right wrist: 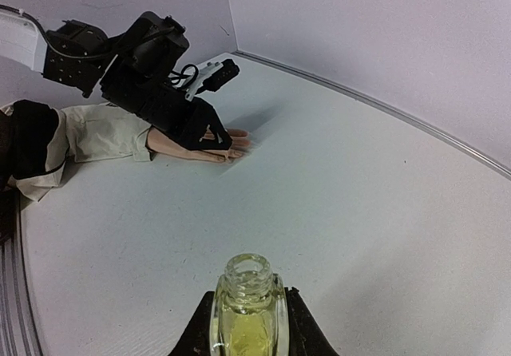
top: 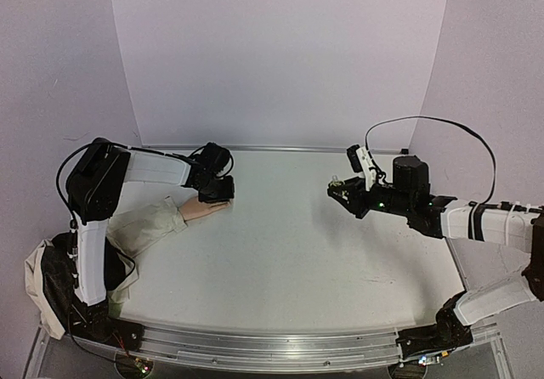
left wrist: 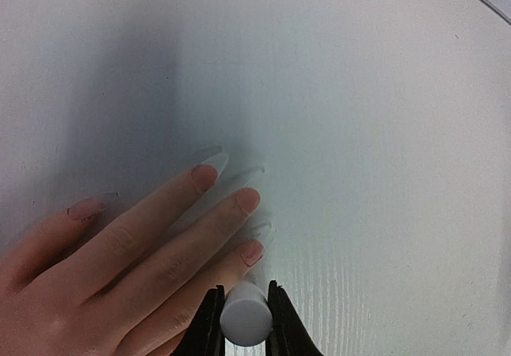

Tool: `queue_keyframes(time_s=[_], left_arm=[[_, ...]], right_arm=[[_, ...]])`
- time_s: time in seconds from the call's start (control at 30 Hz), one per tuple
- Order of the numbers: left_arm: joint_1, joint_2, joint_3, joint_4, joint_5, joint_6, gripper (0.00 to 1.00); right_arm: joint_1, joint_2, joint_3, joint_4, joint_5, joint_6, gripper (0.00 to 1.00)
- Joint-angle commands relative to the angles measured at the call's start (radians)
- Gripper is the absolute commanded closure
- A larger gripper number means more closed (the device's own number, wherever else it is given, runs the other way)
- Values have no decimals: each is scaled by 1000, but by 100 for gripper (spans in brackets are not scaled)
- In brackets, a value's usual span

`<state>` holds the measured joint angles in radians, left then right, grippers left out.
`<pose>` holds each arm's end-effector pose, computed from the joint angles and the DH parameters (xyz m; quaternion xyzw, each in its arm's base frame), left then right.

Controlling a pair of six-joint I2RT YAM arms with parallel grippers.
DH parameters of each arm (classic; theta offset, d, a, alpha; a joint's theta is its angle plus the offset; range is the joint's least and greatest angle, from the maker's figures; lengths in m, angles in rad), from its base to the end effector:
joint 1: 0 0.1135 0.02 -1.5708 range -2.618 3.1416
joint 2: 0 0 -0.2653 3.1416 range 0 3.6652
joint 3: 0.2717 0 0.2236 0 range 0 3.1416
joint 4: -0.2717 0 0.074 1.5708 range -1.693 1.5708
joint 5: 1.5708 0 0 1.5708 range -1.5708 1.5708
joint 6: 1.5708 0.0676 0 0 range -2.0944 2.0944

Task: Paint the nails

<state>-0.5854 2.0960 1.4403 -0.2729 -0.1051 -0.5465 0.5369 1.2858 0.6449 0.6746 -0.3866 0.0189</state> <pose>0.3748 -0.2399 0.1462 0.0019 0.9477 -0.1269 0.2928 0.2366 0.1705 0.2920 -0.3082 0.6240 0.3220 0.6418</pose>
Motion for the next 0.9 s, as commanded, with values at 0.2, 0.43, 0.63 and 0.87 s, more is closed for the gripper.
queue_keyframes(time_s=[0.2,0.43,0.63,0.87], left_arm=[[5,-91,2,4,39,12,100],[6,-123,-26,7,25,13,100],[12,-99,-14,4,24,13,100],[13,-77,1,-3,25,9,100]], right_arm=[[-5,7,3,71,-36,10,100],[-4,5,1,74,-41,16,100],[-5,-3,-4,73,-40,16,100],[-6,-6,-5,73,-38,15,100]])
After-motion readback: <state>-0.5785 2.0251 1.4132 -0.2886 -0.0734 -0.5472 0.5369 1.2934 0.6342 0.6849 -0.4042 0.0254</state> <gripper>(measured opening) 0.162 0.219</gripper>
